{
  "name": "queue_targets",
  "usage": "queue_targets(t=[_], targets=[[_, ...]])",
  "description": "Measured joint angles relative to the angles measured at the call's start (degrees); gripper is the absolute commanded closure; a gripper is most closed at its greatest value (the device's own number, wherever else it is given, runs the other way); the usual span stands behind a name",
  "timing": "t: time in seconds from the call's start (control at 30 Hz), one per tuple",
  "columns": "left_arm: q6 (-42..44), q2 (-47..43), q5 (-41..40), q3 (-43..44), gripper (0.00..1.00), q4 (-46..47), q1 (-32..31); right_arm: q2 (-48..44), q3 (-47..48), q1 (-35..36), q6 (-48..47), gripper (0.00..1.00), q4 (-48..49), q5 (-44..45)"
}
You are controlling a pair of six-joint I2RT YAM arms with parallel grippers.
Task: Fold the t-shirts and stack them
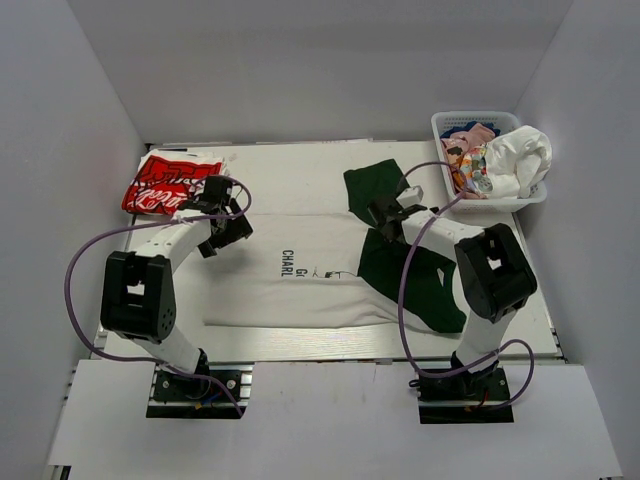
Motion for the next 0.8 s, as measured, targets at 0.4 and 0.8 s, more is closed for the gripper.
queue_targets(t=[0.4, 0.8], targets=[[0.13, 3.15, -0.57, 2.25, 0.00, -1.05, 3.21, 4.81, 14.82, -6.27, -7.34, 0.10, 8.28, -0.70], [1.88, 16.48, -3.74, 19.12, 0.01, -2.84, 5.99, 6.75, 30.12, -6.47, -9.07, 0.10, 14.27, -30.05]])
